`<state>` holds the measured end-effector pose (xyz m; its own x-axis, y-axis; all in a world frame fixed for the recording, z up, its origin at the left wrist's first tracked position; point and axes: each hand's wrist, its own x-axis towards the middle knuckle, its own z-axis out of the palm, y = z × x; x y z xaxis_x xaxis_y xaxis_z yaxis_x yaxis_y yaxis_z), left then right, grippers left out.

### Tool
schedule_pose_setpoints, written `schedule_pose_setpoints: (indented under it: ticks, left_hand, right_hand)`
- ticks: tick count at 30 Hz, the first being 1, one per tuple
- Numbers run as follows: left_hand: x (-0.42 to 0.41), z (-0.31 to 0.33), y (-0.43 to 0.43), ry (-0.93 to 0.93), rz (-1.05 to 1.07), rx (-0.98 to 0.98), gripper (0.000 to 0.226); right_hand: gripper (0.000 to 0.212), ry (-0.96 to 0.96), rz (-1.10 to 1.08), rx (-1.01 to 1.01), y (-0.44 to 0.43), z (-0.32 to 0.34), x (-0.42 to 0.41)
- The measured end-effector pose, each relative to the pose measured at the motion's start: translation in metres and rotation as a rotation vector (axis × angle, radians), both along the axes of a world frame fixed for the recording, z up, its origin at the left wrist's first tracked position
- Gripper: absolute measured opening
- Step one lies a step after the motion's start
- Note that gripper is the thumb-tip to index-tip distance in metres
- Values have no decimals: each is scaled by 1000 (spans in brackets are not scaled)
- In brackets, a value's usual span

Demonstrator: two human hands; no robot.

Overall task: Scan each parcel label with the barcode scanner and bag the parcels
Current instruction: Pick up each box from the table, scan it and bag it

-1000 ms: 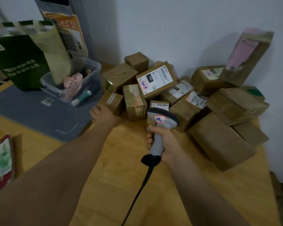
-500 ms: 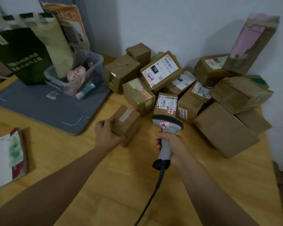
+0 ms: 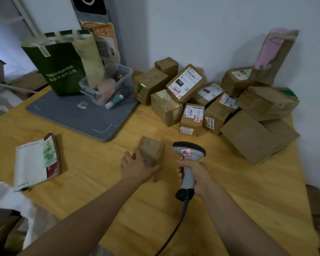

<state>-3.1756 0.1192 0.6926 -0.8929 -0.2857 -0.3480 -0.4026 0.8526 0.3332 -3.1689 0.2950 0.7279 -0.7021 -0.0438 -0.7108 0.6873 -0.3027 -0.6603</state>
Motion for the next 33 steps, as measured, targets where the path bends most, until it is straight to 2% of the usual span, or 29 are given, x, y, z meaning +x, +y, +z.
schedule_pose_setpoints:
  ticks: [2,4,7,8,9,11,13,15,18,19,21,23,25,27,30,31,32,33]
  left_hand:
    - [-7,3,3,-75,18,-78,110]
    - [-14,7,-6,-87,87,-2,105]
    - [-14,13,-26,-58,406,609,73]
    - [-10,17,-32,-74,468,740,60]
    - [-7,18,-38,-101,488,764,52]
    - [-1,16,-45,-77,480,693,43]
    - [-1,13,-47,67,397,491,42]
    - [-2,12,-39,73,206,243,57]
    - [-1,11,-24,-132,90,-4,103]
    - [-2,10,-23,-150,95,-35,106]
    - [-4,7,-31,-117,124,-49,98]
    - [-3,9,-43,-14,211,121,87]
    - [1,10,-52,81,390,479,76]
    - [5,13,-59,80,522,745,87]
    - [7,9,-71,65,506,864,120]
    - [7,5,-77,68,492,878,124]
    - [9,10,-79,48,479,892,118]
    - [11,15,-80,52,471,913,99]
  right_hand:
    - [12,15,5,6,1,3,4]
    - [12,29,15,11,3,5,7]
    - [13,35,33,14,9,8,11]
    - [13,34,37,14,9,9,12]
    - [13,35,42,15,9,10,12]
    - [13,34,46,22,8,11,14]
    - [13,31,48,32,7,10,16]
    - [13,24,56,32,5,10,19]
    - [12,18,77,32,2,11,23]
    - [12,23,90,32,1,13,24]
    - [12,36,120,37,1,15,26]
    - [12,52,153,49,0,17,28]
    - [13,63,185,47,-3,20,29]
    - [13,78,217,44,-9,24,30]
    - [14,102,260,51,-17,31,30]
    - [14,110,276,57,-19,32,31]
    - [13,119,292,66,-21,34,32]
    - [13,126,307,78,-22,35,33]
